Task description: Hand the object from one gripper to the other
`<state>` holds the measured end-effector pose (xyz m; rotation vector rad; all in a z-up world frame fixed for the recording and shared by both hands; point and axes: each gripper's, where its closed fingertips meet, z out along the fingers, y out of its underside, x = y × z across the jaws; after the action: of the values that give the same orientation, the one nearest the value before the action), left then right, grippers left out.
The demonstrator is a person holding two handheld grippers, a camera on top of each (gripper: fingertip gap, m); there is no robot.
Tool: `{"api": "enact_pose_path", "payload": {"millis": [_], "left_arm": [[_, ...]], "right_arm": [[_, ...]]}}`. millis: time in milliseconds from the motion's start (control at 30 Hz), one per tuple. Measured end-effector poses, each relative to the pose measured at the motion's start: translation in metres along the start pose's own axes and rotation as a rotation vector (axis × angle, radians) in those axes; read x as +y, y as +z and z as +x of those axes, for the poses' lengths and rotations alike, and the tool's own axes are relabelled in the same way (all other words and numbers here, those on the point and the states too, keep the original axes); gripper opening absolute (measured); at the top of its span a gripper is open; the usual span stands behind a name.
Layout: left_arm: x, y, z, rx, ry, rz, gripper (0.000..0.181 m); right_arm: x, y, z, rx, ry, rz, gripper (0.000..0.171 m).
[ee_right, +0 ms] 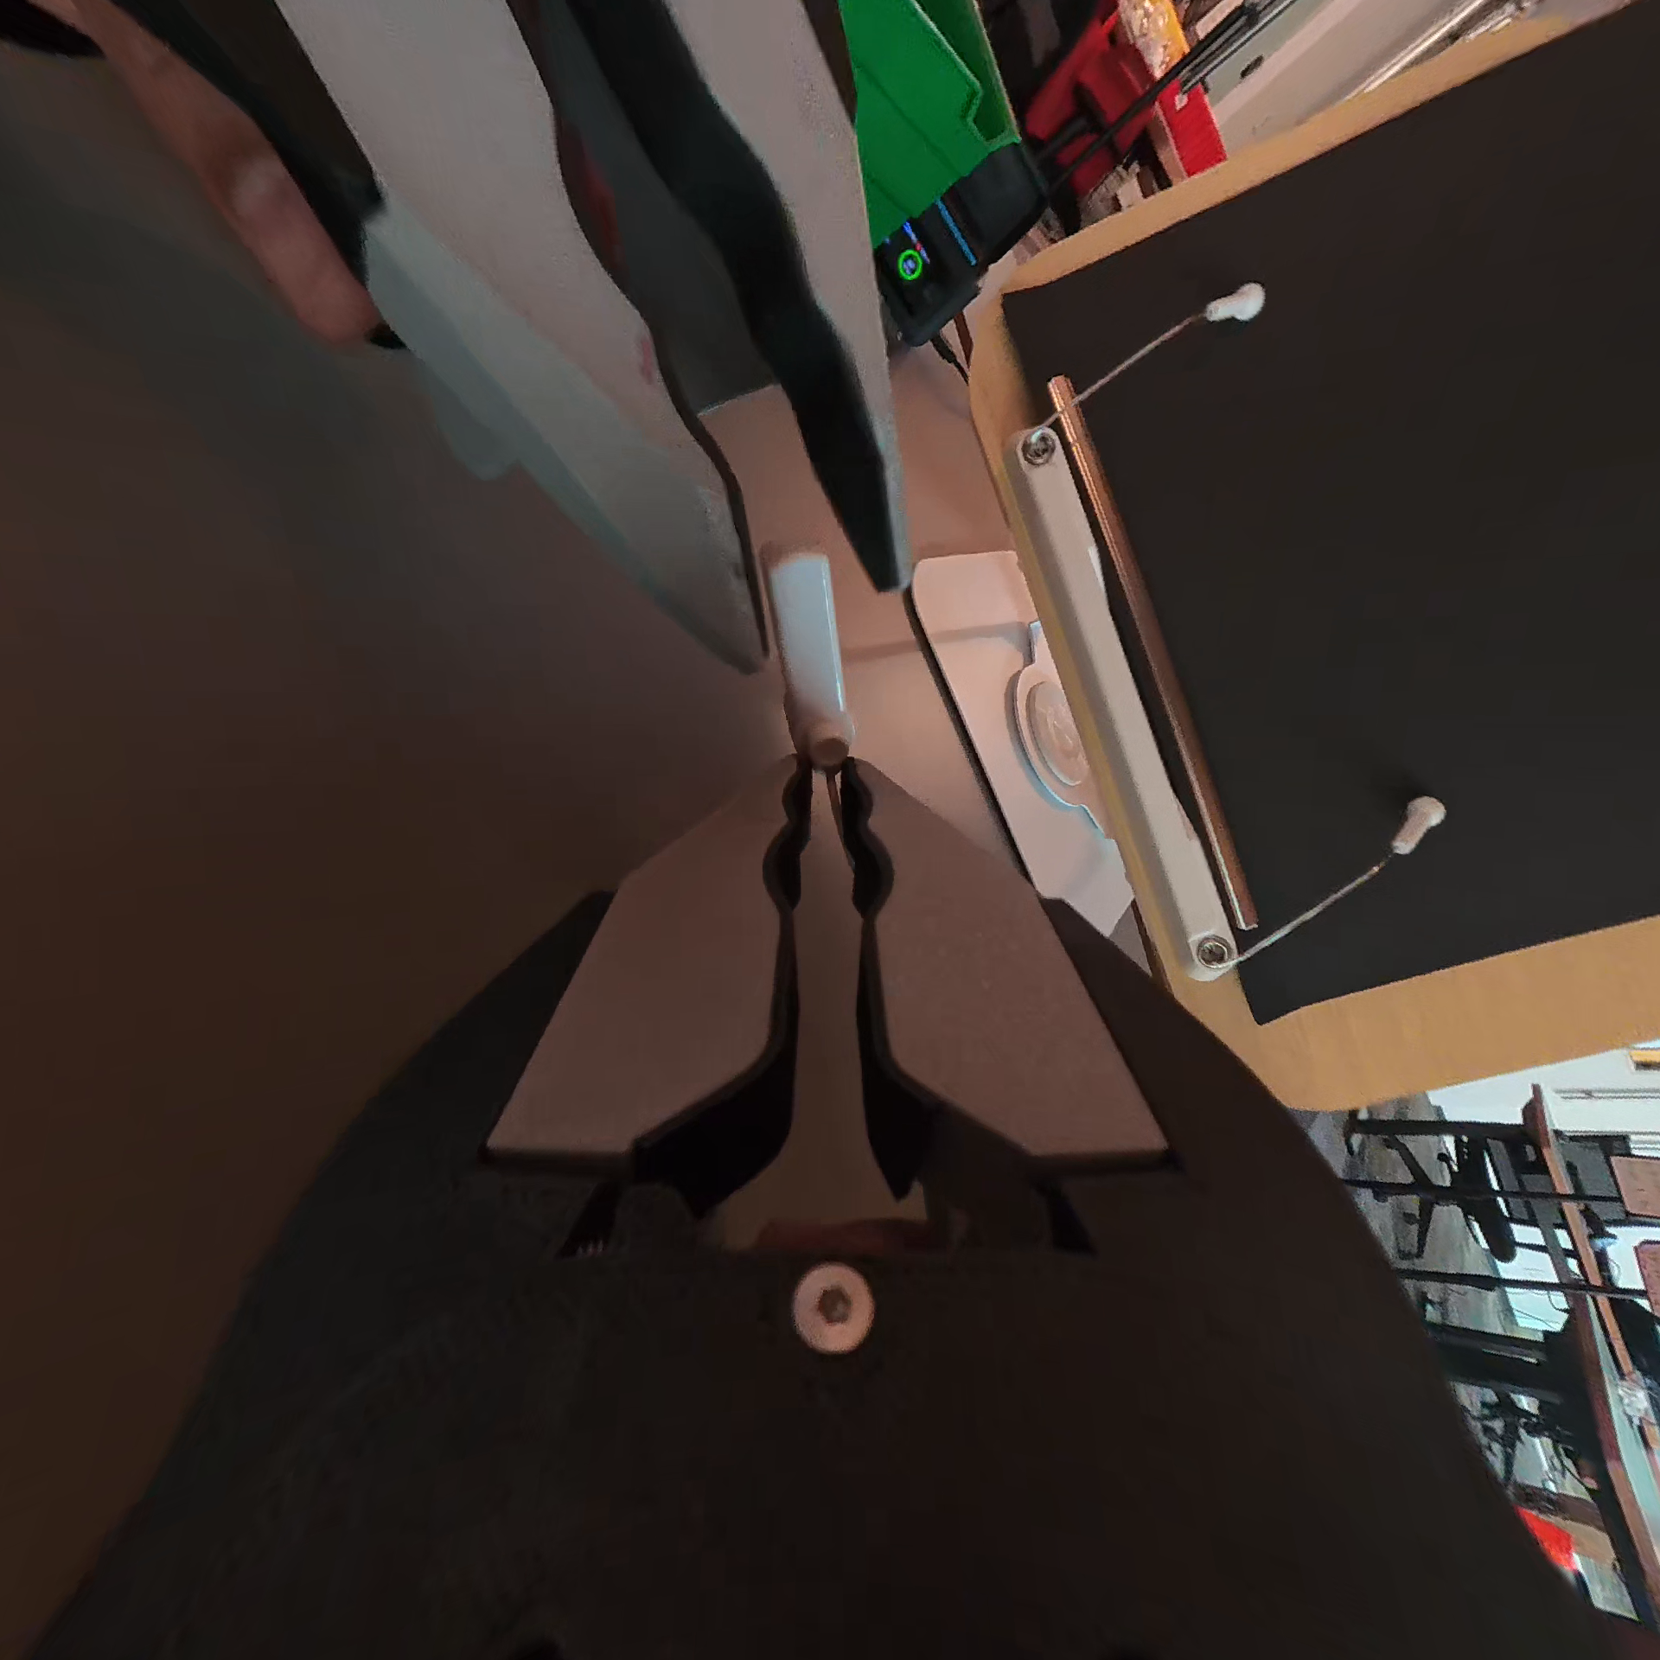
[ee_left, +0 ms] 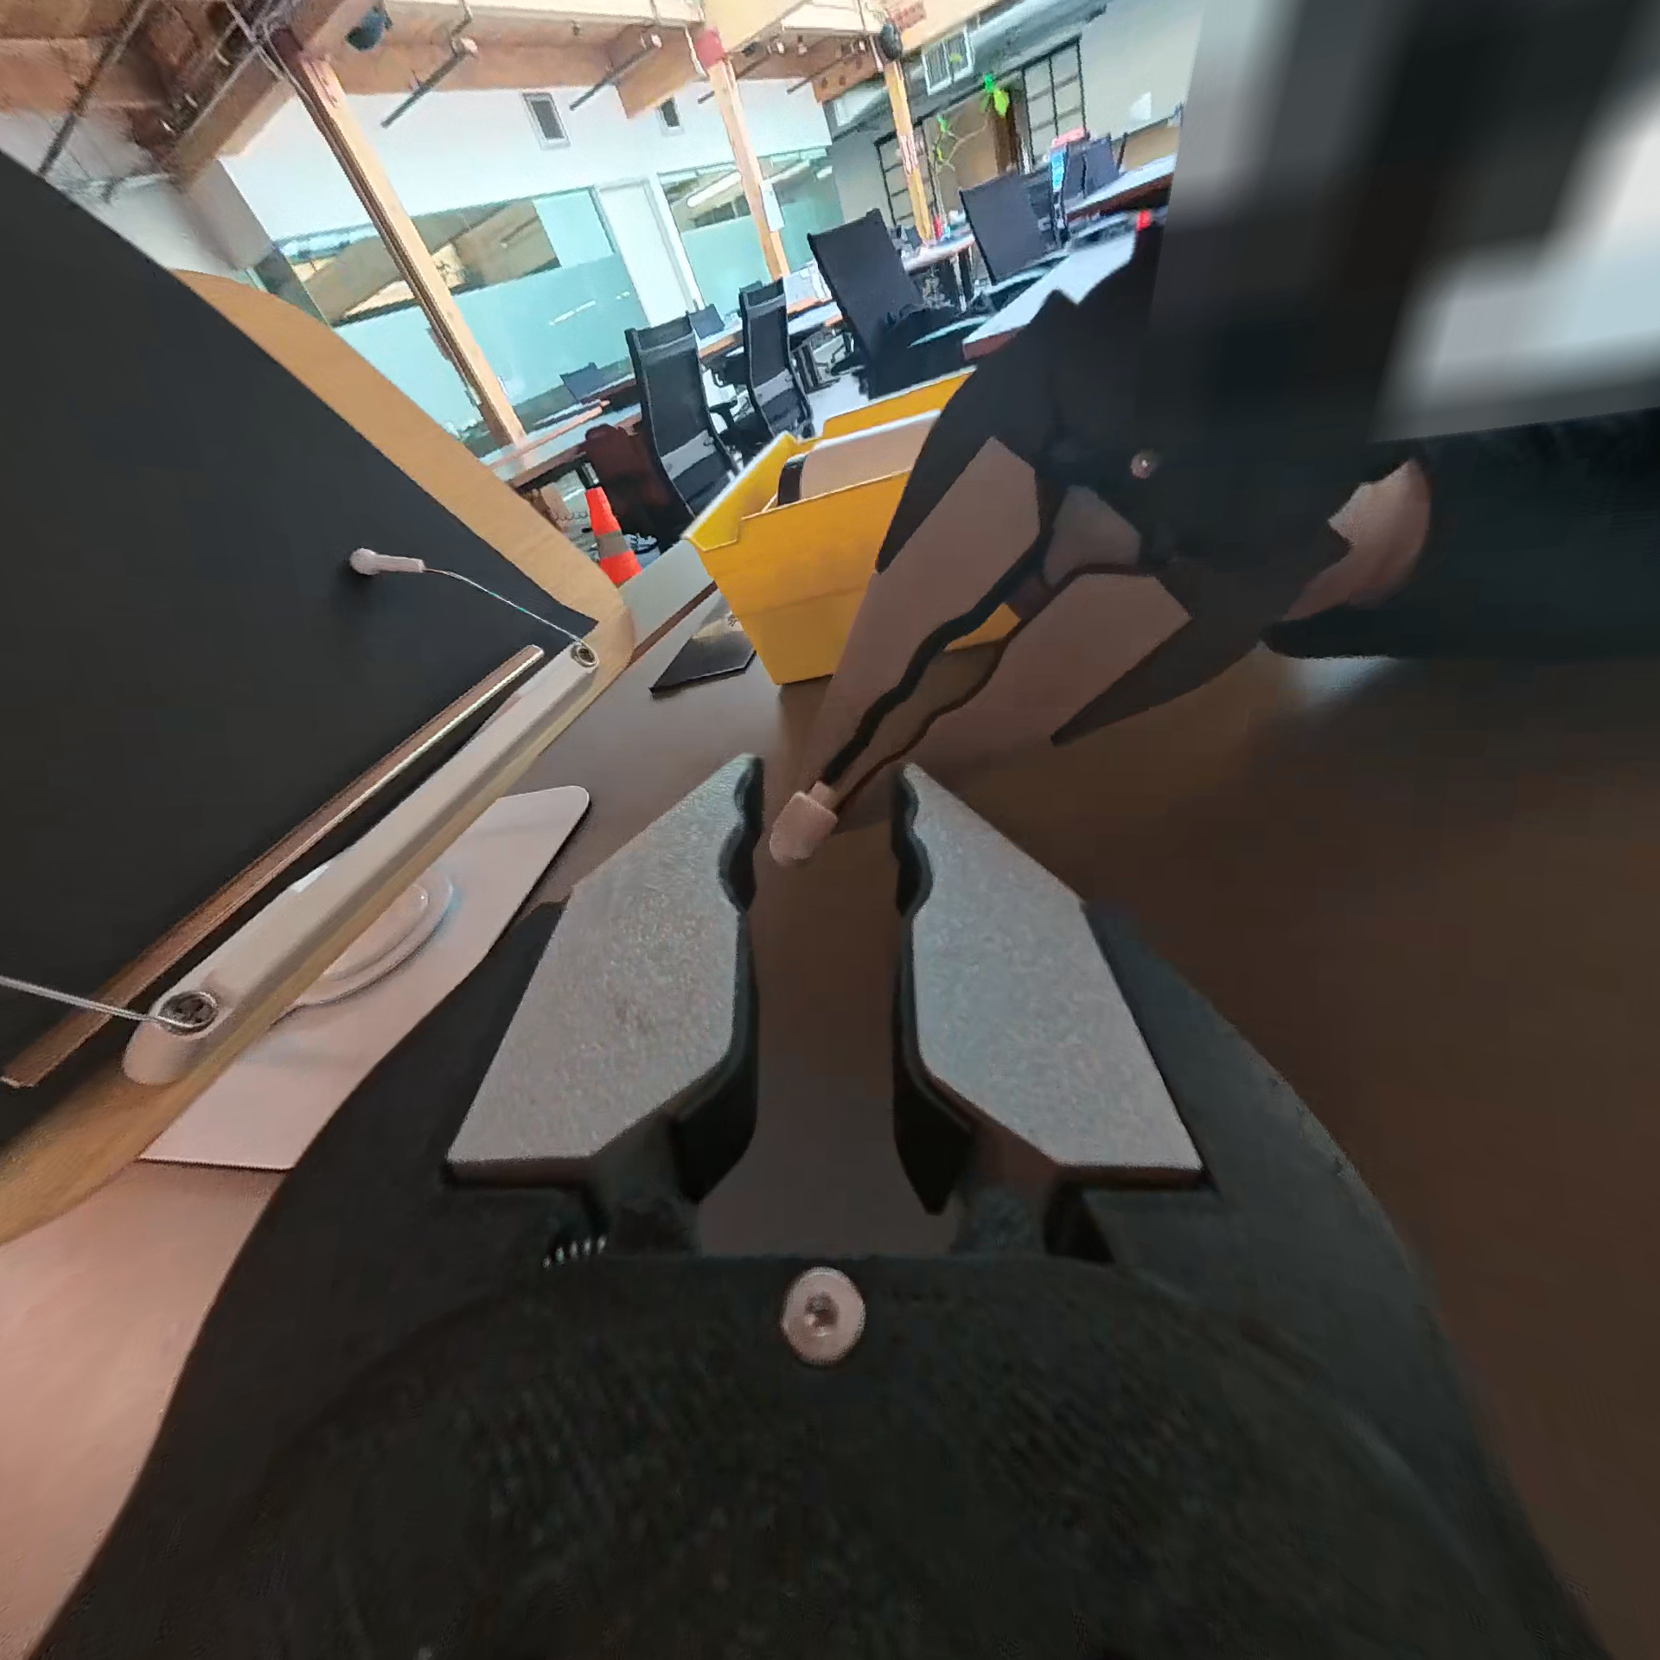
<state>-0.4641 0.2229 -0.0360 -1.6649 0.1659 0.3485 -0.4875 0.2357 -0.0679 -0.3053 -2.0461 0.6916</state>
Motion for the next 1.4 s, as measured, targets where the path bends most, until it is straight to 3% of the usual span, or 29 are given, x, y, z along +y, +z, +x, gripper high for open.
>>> {"api": "enact_pose_path", "payload": {"millis": [67,233,667,733,833,1233,1400], "left_arm": [[0.006,0.002,-0.002,-0.030,0.057,-0.038,0.009],[0.019,0.001,-0.011,-0.041,0.107,-0.129,0.000],[0.021,-0.002,-0.018,-0.091,0.117,-0.140,0.000],[0.020,-0.003,-0.020,-0.098,0.088,-0.138,0.011],[0.021,-0.005,-0.033,-0.160,0.076,-0.144,0.028],[0.010,-0.004,-0.019,-0.075,0.007,-0.077,0.033],[0.003,-0.007,-0.019,-0.137,0.208,-0.058,0.033]], "right_arm": [[-0.001,0.000,-0.002,-0.009,0.003,0.001,0.003],[-0.003,-0.004,0.008,0.047,-0.001,0.018,0.003],[-0.003,-0.010,0.018,0.118,-0.053,0.010,0.001],[-0.002,-0.011,0.022,0.132,-0.039,0.012,0.000],[0.000,-0.013,0.029,0.126,0.051,0.031,0.000],[-0.009,-0.023,0.040,0.003,0.370,0.223,0.000],[-0.020,-0.026,0.025,-0.283,0.642,0.339,0.000]]}}
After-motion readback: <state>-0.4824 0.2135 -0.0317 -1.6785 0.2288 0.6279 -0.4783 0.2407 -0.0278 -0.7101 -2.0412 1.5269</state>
